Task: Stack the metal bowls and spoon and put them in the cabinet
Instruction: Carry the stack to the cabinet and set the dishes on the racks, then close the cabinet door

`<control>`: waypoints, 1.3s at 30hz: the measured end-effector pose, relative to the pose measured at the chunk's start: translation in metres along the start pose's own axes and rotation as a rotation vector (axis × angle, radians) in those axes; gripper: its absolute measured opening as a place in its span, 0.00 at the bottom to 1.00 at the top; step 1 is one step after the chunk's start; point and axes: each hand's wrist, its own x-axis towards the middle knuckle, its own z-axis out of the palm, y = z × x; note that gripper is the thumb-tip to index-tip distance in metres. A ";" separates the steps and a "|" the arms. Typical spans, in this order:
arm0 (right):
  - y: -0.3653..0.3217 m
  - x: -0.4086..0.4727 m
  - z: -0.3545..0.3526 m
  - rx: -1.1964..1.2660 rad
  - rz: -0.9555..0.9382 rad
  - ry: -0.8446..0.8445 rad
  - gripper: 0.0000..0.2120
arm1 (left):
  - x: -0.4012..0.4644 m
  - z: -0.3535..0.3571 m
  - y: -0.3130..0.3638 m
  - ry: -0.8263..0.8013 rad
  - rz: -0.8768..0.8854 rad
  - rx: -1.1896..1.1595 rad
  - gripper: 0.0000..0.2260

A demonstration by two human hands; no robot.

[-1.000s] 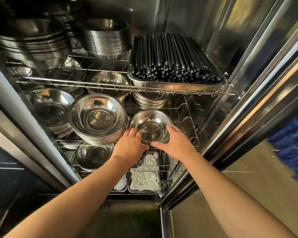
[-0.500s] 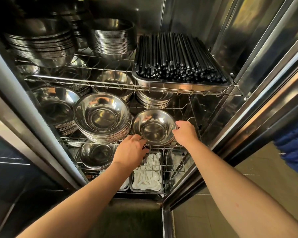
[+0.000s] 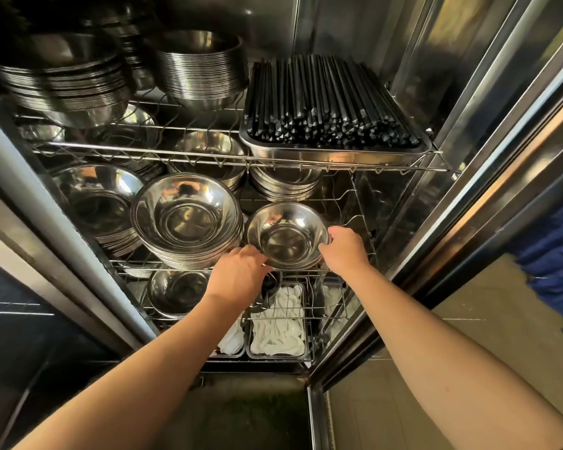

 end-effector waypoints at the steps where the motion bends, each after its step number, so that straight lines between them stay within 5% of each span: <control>1: 0.000 -0.001 0.000 -0.027 -0.017 -0.007 0.05 | -0.001 0.000 0.000 0.017 -0.016 -0.022 0.12; 8: 0.010 -0.022 -0.001 -0.280 -0.133 -0.069 0.23 | -0.017 -0.010 -0.004 -0.128 -0.023 -0.010 0.21; 14: 0.013 -0.067 -0.012 -0.534 -0.260 -0.013 0.18 | -0.044 -0.035 -0.002 -0.172 0.077 -0.013 0.15; 25: 0.029 -0.284 -0.070 -0.711 0.093 0.017 0.13 | -0.119 -0.069 0.093 -0.165 0.641 0.020 0.18; 33: 0.035 -0.473 -0.144 -0.793 0.326 0.148 0.13 | -0.214 -0.125 0.217 -0.022 0.944 -0.055 0.20; 39: 0.026 -0.578 -0.177 -1.054 0.043 0.028 0.08 | -0.310 -0.190 0.306 0.276 1.041 -0.485 0.14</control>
